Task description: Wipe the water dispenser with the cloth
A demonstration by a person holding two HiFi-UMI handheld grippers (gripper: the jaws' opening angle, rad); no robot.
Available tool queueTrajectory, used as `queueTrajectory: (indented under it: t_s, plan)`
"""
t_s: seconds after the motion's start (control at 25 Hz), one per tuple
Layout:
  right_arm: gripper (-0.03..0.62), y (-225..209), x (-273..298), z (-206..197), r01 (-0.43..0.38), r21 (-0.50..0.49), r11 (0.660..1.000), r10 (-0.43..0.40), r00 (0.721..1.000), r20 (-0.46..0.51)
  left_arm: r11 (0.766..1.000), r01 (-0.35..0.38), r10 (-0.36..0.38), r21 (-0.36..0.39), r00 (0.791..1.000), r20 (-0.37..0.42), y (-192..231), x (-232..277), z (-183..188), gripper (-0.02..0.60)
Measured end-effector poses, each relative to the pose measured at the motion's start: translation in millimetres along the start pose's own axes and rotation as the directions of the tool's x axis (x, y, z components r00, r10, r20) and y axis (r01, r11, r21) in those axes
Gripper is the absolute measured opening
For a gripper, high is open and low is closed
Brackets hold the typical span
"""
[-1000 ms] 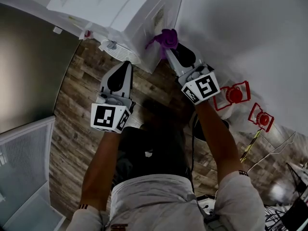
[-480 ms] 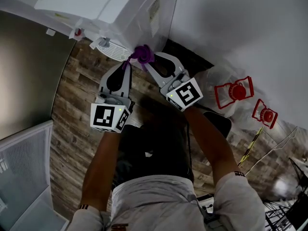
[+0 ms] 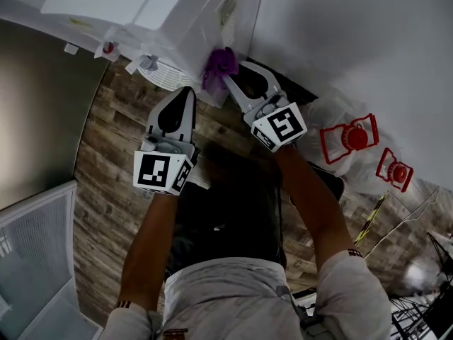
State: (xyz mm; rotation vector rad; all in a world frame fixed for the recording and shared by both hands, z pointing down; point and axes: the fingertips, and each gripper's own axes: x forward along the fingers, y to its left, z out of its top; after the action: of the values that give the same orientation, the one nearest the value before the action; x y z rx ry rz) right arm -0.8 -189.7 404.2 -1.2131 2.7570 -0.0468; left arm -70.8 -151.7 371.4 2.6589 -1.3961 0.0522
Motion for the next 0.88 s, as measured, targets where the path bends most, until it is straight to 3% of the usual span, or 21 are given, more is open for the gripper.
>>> queueTrajectory:
  t_s: [0.56,0.88]
  plan:
    - [0.092,-132,26,-30,0.258,0.029,0.966,-0.257,0.966,-0.016,1.0,-0.006,0.005,0.011,0.999,0.035,12,4,-28,-0.002]
    - [0.092,-166,28,-45,0.32,0.02,0.947,-0.32,0.947,-0.016,0.999,-0.018,0.016,0.031,0.998,0.064,20,5,-42,-0.002]
